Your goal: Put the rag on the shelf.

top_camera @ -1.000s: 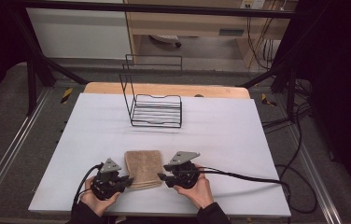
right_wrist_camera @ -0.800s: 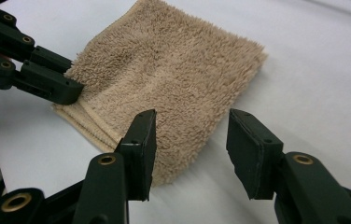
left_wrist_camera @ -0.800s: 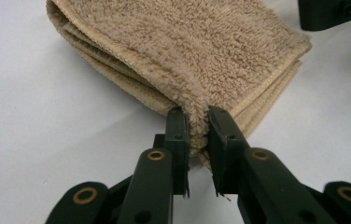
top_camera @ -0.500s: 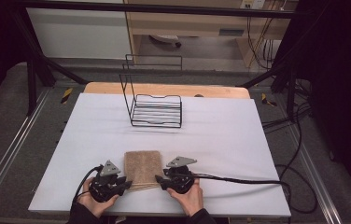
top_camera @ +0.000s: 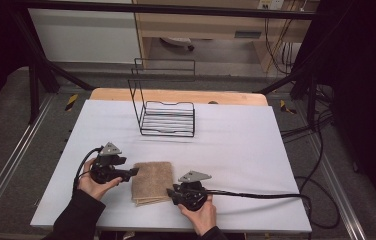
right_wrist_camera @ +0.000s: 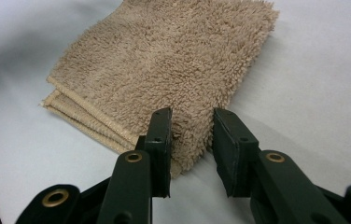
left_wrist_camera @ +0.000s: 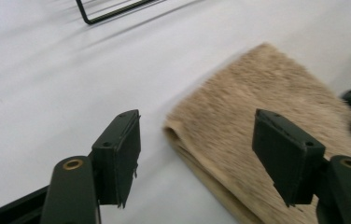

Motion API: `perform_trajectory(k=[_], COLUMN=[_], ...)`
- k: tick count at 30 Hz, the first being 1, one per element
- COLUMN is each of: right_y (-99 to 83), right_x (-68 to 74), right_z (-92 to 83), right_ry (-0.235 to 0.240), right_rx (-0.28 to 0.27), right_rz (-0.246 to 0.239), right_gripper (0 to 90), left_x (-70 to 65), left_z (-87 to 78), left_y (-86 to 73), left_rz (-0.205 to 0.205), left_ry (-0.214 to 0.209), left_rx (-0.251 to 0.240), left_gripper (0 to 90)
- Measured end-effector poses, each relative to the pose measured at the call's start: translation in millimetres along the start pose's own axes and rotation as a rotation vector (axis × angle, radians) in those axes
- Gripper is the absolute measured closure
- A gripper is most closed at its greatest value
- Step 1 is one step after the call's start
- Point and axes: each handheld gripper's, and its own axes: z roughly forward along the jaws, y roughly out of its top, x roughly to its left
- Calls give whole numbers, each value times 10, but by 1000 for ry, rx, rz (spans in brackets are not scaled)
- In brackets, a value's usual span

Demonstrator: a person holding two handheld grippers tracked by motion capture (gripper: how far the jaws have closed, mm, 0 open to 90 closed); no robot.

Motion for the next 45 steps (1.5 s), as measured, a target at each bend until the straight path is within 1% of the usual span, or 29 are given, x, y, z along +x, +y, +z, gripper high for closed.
perform_trajectory(k=[3,6,8,10,12,14,15,16,18,22,24,27,31,32,34,37,39,41,43,44,45], right_y=[-4,-6,-6,-5,-6,-8,-9,-13,-15,-8,2,36,125,155,211,308,363,402,438,458,475], right_x=[6,10,13,17,20,21,24,26,28,22,15,-4,-60,-76,-108,-188,-246,-298,-332,-343,-355], right_z=[-3,-6,-7,-7,-3,0,1,4,9,11,7,-2,-32,-42,-56,-58,-31,5,34,49,63], right_ry=[0,3,3,5,3,2,4,6,19,29,35,43,41,41,41,33,37,37,33,33,32], right_rx=[1,3,5,8,7,9,9,7,6,9,13,29,48,50,54,69,90,98,90,87,81], right_rz=[6,12,20,31,36,40,47,49,58,59,58,56,27,21,9,-28,-58,-90,-115,-132,-152], right_gripper=[693,708,715,727,738,759,774,790,821,856,865,870,874,874,875,874,873,872,872,872,872], left_x=[78,123,139,126,114,114,114,119,130,104,82,69,49,46,22,-31,-80,-135,-191,-222,-260], left_z=[134,245,295,312,336,363,375,376,376,369,354,313,234,215,165,87,36,-9,-41,-54,-74], left_y=[29,26,18,17,16,12,9,9,7,14,15,14,-19,-26,-53,-105,-148,-195,-246,-273,-303], left_rz=[12,27,37,41,61,63,53,52,48,62,67,55,13,13,-4,-25,-34,-39,-42,-53,-60], left_ry=[12,12,-10,-29,-39,-58,-71,-80,-97,-100,-87,-76,-69,-68,-64,-63,-57,-44,-37,-42,-38], left_rx=[36,57,63,64,84,93,90,90,93,97,99,102,79,79,71,59,51,46,45,41,37], left_gripper=[425,498,536,597,643,682,708,724,763,826,860,872,876,877,878,877,877,877,876,876,876])
